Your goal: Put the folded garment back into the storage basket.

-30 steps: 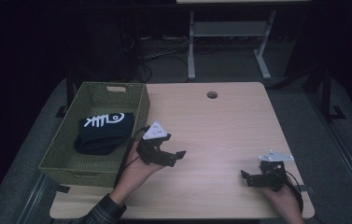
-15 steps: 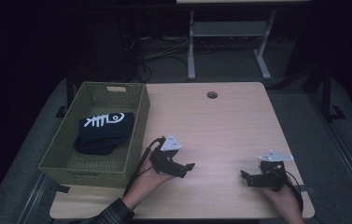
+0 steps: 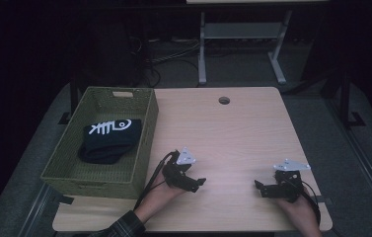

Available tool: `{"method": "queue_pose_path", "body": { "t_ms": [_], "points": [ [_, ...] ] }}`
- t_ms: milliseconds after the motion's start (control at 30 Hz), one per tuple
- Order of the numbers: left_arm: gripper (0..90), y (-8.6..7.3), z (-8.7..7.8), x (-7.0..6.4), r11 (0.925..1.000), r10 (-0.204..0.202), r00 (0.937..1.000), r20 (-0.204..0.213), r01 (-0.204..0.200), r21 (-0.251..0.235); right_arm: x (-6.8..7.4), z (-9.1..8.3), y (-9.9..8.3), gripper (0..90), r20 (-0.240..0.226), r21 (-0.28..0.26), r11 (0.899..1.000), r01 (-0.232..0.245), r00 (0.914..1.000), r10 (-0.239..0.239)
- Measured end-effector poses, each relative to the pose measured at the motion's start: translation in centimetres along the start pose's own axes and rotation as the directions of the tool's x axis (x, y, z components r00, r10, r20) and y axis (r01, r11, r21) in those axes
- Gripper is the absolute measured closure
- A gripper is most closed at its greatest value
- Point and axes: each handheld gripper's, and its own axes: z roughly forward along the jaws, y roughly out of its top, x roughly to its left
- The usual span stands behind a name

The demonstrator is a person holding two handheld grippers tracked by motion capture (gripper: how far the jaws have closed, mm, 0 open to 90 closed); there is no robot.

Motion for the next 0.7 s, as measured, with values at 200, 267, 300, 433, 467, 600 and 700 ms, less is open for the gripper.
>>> {"method": "queue_pose_path", "body": {
  "t_ms": [200,267,300,433,467,600,700],
  "points": [
    [13.7,-0.6,1.2,0.0,0.9989,0.013,0.9996,-0.024,-0.012,0.045,0.0,0.0,0.0,3.2,0.0,0.0,1.0,0.0,1.0,0.0],
    [12.4,-1.0,1.5,-0.1,0.999,0.012,0.9993,-0.036,-0.01,0.043,0.0,0.0,0.0,3.2,0.0,0.0,1.0,0.0,1.0,0.0],
    [12.8,-1.1,1.5,-0.1,0.9994,0.01,0.9992,-0.038,-0.009,0.034,0.0,0.0,0.0,3.2,0.0,0.0,1.0,-0.001,1.0,0.001],
    [12.8,-1.4,1.6,-0.1,0.9999,0.01,0.9993,-0.037,-0.01,0.006,0.0,0.0,0.0,3.2,-0.001,0.0,1.0,-0.001,1.0,0.001],
    [12.8,-1.4,1.6,-0.1,0.9999,0.011,0.9993,-0.037,-0.01,0.006,0.0,0.0,0.0,3.2,-0.001,0.0,1.0,-0.001,1.0,0.001],
    [12.8,-1.4,1.6,-0.1,0.9999,0.011,0.9993,-0.036,-0.01,0.006,0.0,0.0,0.0,3.2,-0.001,0.0,1.0,0.001,1.0,-0.001],
    [12.8,-1.4,1.6,-0.1,0.9999,0.01,0.9993,-0.036,-0.01,0.006,0.0,0.0,0.0,3.2,-0.002,0.0,1.0,0.001,1.0,-0.001]
  ]
}}
